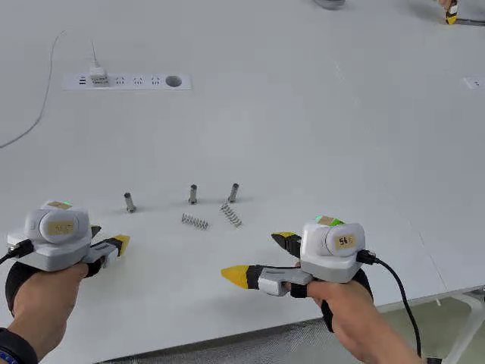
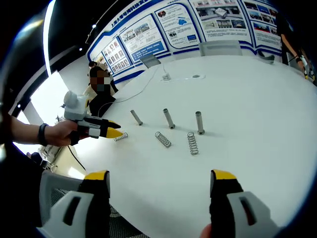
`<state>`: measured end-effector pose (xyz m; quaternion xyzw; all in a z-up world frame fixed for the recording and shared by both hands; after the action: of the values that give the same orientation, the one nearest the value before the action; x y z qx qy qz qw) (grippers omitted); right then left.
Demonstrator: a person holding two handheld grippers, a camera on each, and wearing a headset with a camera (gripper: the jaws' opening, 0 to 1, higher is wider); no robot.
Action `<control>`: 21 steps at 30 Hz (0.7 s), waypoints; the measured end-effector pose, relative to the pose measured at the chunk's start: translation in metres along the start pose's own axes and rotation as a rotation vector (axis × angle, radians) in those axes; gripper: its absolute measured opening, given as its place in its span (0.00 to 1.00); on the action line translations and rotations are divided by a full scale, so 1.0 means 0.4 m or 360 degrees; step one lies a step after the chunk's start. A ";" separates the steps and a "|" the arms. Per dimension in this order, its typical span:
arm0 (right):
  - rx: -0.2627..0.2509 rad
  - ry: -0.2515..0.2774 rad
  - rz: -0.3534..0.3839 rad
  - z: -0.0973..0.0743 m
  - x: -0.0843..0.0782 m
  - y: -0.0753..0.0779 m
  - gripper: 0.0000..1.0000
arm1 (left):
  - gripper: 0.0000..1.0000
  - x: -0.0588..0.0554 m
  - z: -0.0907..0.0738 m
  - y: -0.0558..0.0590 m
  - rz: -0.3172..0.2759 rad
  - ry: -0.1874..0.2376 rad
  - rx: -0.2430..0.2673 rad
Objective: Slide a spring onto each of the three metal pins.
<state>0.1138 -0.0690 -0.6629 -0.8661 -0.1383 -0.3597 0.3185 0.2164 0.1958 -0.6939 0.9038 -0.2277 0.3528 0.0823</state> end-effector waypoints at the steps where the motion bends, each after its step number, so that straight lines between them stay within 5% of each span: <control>1: 0.0002 0.0000 -0.0003 0.000 0.001 -0.001 0.85 | 0.35 -0.003 -0.003 -0.003 0.0006 0.0001 0.0009; 21: 0.0041 -0.0057 -0.0094 0.019 0.008 -0.006 0.87 | 0.52 -0.022 -0.069 -0.006 0.0008 0.0049 -0.0086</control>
<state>0.1187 -0.0623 -0.6636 -0.8637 -0.1743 -0.3515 0.3162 0.1952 0.2098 -0.6795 0.8952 -0.2382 0.3605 0.1093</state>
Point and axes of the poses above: the centre of the closed fingertips' face, and the gripper's own axes: z roughly forward along the fingers, y roughly to its right, x roughly out of its top, the point moved 6 cm from there along -z, roughly backward along the fingers, and after that the axes turned 10 degrees about x, right-handed, at the moved point
